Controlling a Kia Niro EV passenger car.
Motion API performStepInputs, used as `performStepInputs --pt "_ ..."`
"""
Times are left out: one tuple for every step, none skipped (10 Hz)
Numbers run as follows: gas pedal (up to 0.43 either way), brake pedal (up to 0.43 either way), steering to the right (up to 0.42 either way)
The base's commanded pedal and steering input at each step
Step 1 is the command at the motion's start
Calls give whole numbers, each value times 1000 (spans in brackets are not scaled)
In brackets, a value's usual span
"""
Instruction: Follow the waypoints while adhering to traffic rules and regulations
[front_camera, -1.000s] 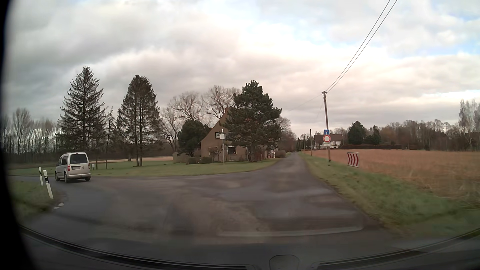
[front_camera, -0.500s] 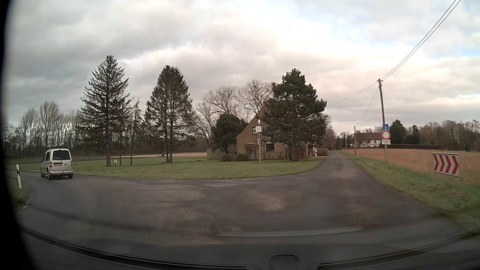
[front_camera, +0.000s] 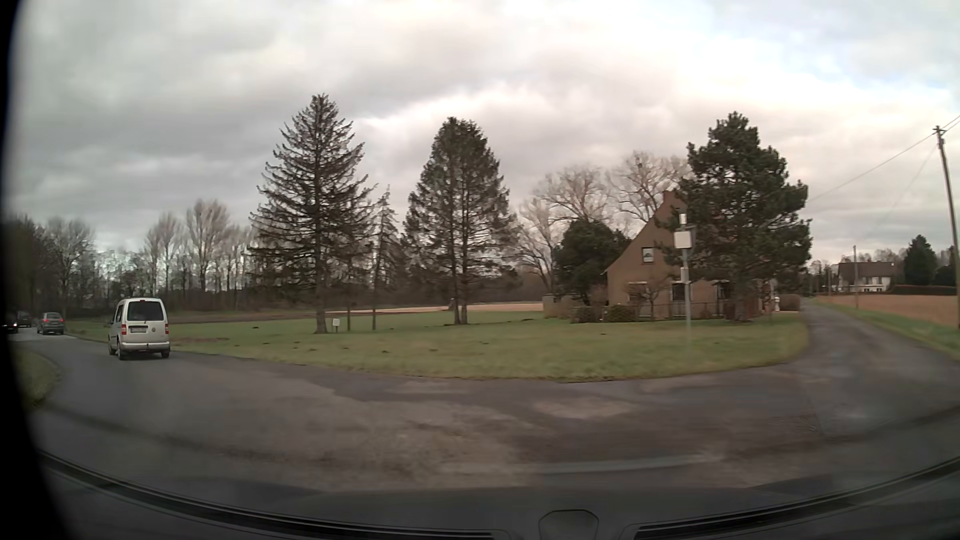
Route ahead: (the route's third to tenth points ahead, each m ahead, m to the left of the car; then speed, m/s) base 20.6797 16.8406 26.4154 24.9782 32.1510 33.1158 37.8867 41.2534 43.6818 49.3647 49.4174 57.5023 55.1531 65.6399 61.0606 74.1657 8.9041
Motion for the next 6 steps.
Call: performStepInputs --pt "59 0 -281" --pt "59 0 -280" --pt "67 0 -277" --pt "87 0 -274" --pt "98 0 -270" --pt "98 0 -267"
